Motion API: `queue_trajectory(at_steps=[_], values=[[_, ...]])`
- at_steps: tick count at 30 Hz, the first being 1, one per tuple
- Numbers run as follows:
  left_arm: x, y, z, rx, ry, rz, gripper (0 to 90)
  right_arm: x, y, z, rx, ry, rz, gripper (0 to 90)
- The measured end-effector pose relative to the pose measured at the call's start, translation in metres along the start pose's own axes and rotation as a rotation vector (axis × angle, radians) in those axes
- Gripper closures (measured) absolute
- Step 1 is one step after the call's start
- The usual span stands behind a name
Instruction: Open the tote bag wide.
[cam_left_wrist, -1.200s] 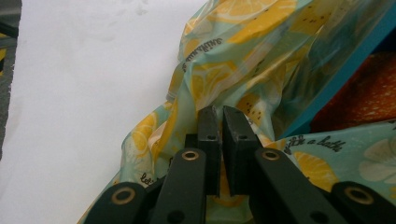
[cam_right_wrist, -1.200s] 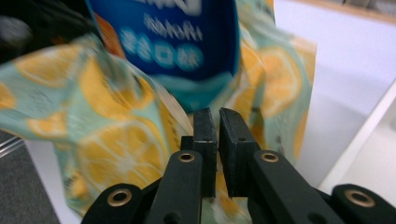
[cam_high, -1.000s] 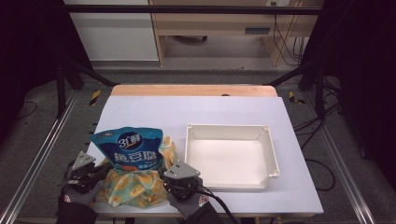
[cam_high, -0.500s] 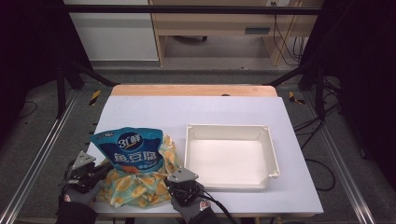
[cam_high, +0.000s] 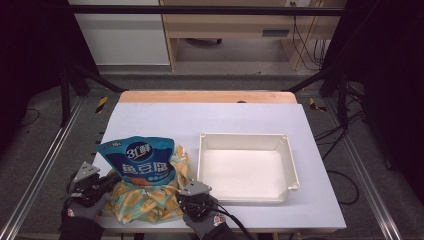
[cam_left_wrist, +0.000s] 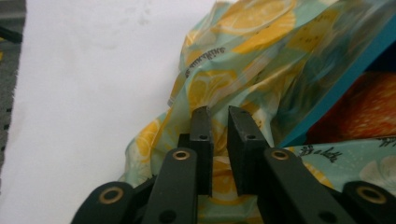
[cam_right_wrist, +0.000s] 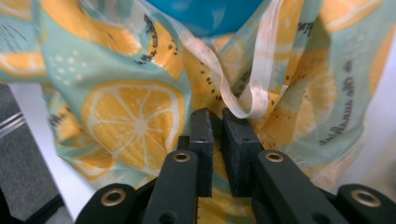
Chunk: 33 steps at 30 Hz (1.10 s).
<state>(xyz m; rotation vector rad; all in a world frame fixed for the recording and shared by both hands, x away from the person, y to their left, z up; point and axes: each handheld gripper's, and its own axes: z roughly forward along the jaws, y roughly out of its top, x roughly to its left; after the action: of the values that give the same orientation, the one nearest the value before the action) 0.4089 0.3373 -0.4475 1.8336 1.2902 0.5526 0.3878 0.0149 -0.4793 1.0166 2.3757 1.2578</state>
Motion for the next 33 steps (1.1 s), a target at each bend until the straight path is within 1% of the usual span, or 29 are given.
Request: queue_trajectory(at_steps=[1, 2, 3, 5, 6, 7, 8, 9, 10, 11, 13, 14, 15, 17, 19, 21, 25, 28, 31, 33], values=[[0.000, 0.000, 0.000, 0.000, 0.000, 0.000, 78.6, 0.000, 0.002, -0.003, -0.014, 0.003, 0.000, 81.4], [0.001, 0.001, -0.004, -0.026, 0.000, -0.011, 78.3, 0.000, 0.004, -0.007, -0.027, 0.011, 0.002, 80.7], [0.001, 0.001, -0.004, -0.026, 0.000, -0.011, 77.7, 0.000, 0.004, -0.007, -0.027, 0.011, 0.002, 80.7], [0.001, 0.001, -0.009, -0.046, -0.005, -0.019, 77.2, 0.001, 0.007, -0.013, -0.052, 0.009, -0.004, 79.3], [0.002, 0.001, -0.011, -0.057, -0.006, -0.019, 76.4, 0.002, 0.011, -0.018, -0.072, 0.016, -0.009, 78.0], [0.002, 0.002, -0.013, -0.067, -0.009, -0.023, 76.0, 0.003, 0.013, -0.021, -0.080, 0.021, -0.008, 77.3], [0.002, 0.002, -0.015, -0.080, -0.010, -0.024, 75.6, 0.003, 0.015, -0.024, -0.096, 0.024, -0.015, 76.6], [0.002, 0.003, -0.017, -0.092, -0.013, -0.025, 75.6, 0.003, 0.015, -0.024, -0.096, 0.024, -0.015, 76.6], [0.001, 0.003, -0.019, -0.104, -0.016, -0.027, 74.8, 0.004, 0.020, -0.029, -0.120, 0.035, -0.019, 75.0], [0.001, 0.004, -0.021, -0.119, -0.018, -0.030, 74.8, 0.004, 0.020, -0.029, -0.120, 0.035, -0.019, 75.0], [0.000, 0.006, -0.026, -0.145, -0.023, -0.031, 73.7, 0.003, 0.024, -0.034, -0.147, 0.044, -0.020, 73.8], [0.000, 0.006, -0.028, -0.159, -0.019, -0.028, 72.9, 0.001, 0.028, -0.039, -0.170, 0.042, -0.019, 72.4], [0.000, 0.007, -0.030, -0.172, -0.017, -0.027, 72.9, 0.001, 0.028, -0.039, -0.170, 0.042, -0.019, 72.4], [-0.001, 0.008, -0.033, -0.194, -0.021, -0.029, 72.2, -0.002, 0.032, -0.043, -0.187, 0.037, -0.014, 71.2], [-0.002, 0.010, -0.037, -0.218, -0.028, -0.028, 71.2, -0.007, 0.036, -0.050, -0.215, 0.037, -0.011, 69.2], [-0.003, 0.012, -0.041, -0.245, -0.033, -0.021, 70.8, -0.009, 0.037, -0.052, -0.225, 0.042, -0.012, 68.3], [-0.006, 0.016, -0.051, -0.294, -0.042, -0.019, 68.3, -0.017, 0.043, -0.063, -0.272, 0.048, -0.014, 65.0], [-0.007, 0.020, -0.058, -0.322, -0.050, -0.021, 66.9, -0.019, 0.046, -0.067, -0.284, 0.047, -0.014, 64.0], [-0.008, 0.024, -0.065, -0.349, -0.059, -0.023, 63.2, -0.026, 0.051, -0.074, -0.304, 0.043, -0.014, 60.5], [-0.010, 0.027, -0.071, -0.368, -0.064, -0.017, 62.5, -0.027, 0.053, -0.075, -0.309, 0.039, -0.015, 59.4]])
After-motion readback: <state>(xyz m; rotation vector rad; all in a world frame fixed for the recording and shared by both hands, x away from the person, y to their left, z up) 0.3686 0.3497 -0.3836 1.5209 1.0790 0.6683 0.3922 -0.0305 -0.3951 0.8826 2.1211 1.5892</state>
